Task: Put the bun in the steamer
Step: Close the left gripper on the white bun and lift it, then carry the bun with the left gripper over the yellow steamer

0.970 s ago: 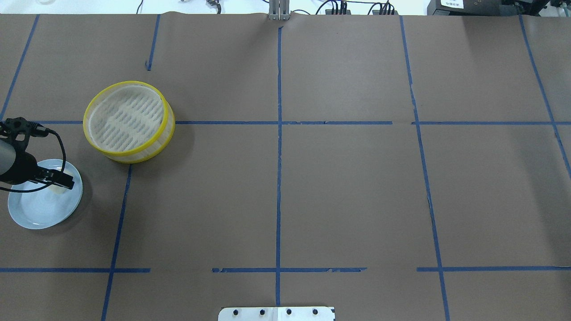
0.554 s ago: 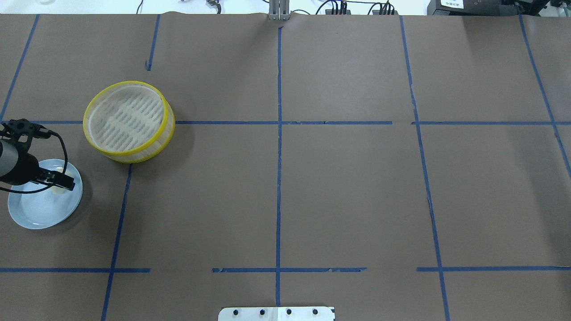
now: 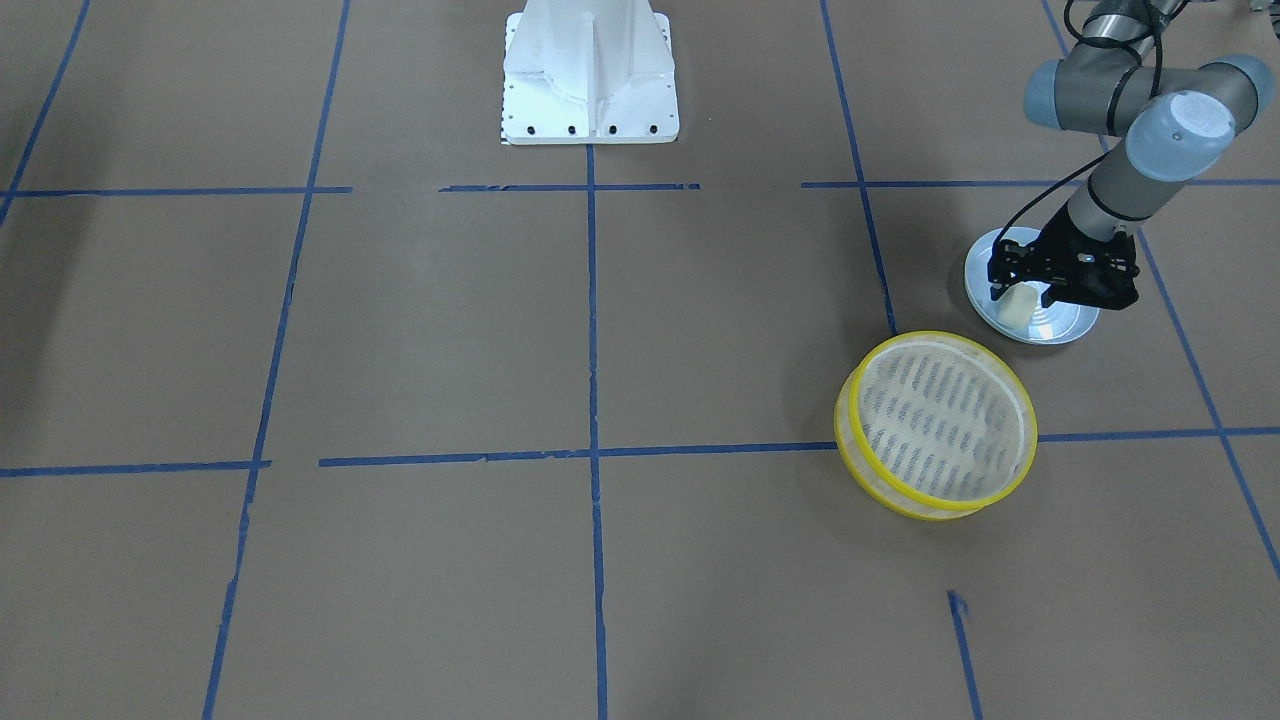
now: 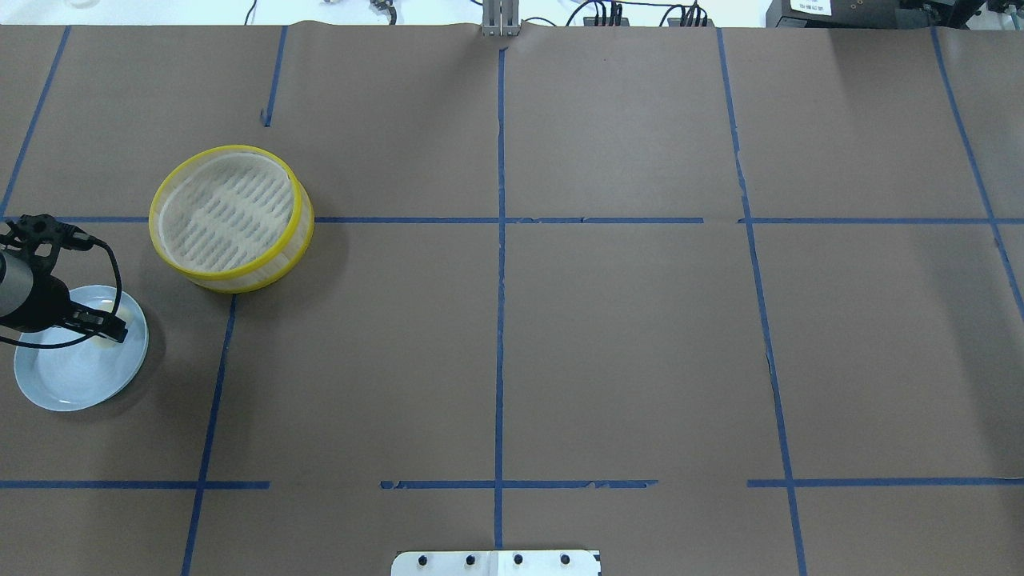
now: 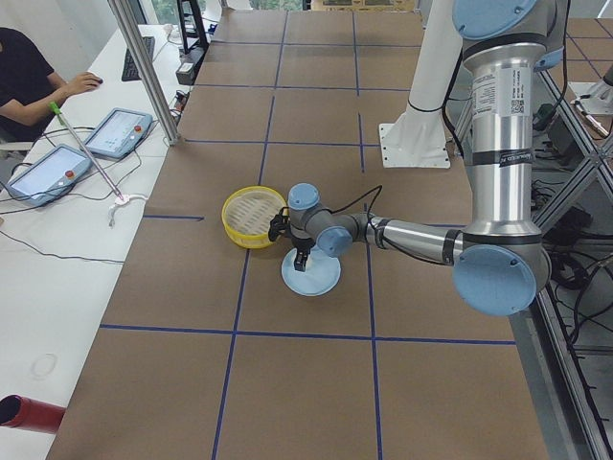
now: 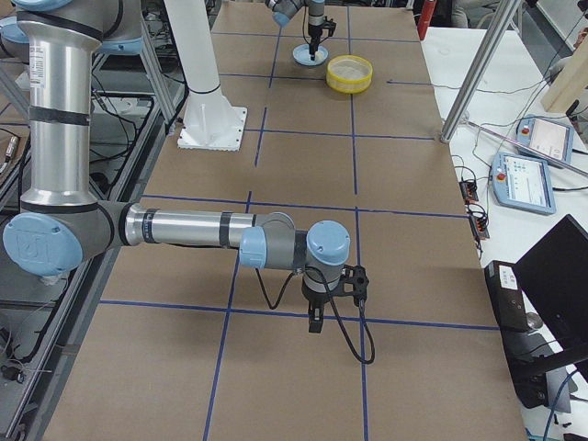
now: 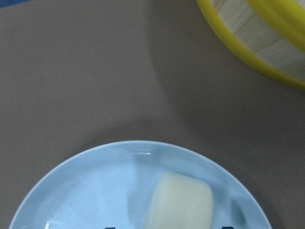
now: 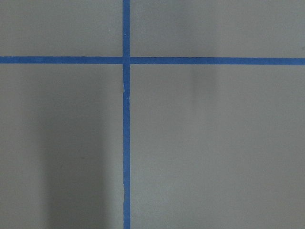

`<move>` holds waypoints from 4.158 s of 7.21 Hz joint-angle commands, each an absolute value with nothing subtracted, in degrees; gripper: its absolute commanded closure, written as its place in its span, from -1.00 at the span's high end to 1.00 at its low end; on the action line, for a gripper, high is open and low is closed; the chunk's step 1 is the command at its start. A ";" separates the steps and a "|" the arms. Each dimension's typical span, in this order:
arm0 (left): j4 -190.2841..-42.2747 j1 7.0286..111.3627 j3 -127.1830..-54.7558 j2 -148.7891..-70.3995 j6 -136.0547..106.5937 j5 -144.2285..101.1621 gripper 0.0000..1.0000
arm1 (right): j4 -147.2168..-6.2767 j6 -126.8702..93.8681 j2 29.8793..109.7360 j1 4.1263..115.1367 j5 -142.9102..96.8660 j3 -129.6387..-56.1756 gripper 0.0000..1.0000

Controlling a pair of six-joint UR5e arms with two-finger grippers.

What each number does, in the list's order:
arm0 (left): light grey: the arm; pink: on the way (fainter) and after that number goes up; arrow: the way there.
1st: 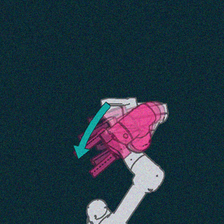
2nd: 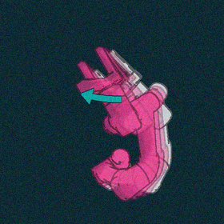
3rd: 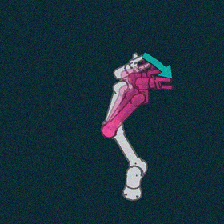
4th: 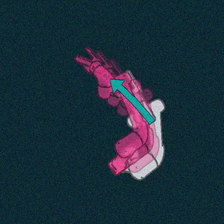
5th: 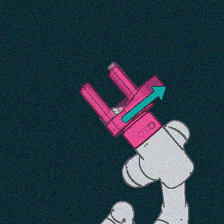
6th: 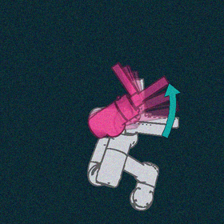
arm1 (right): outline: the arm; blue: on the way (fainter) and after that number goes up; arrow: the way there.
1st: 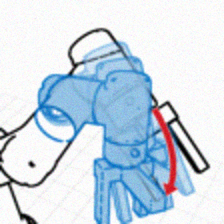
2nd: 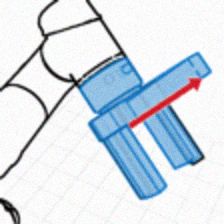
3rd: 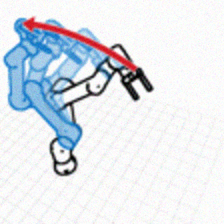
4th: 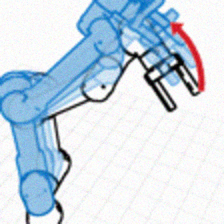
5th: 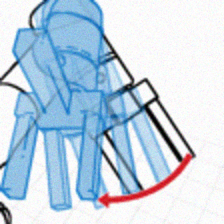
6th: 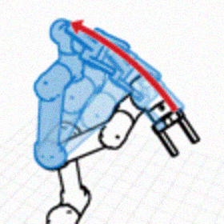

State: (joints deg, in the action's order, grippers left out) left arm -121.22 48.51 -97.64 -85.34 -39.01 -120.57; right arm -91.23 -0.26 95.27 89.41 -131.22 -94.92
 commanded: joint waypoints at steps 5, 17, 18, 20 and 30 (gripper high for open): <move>-122.34 48.69 -97.82 -85.17 -39.02 -120.94 -0.34 | -91.23 -0.26 95.27 89.47 -131.22 -94.92 1.00; -94.46 61.35 -114.17 -89.95 -27.87 -125.60 -0.43 | -91.23 -0.26 95.27 89.47 -131.22 -94.92 1.00; -86.74 61.26 -113.73 -96.87 -27.86 -125.33 -0.43 | -91.23 -0.26 95.27 89.47 -131.22 -94.92 1.00; -79.29 61.00 -106.05 -110.59 -27.95 -125.24 -0.43 | -91.23 -0.26 95.27 89.39 -131.22 -94.92 1.00; -93.08 53.35 -85.17 -117.33 -28.56 -125.42 -0.36 | -91.23 -0.26 95.27 89.47 -131.22 -94.92 1.00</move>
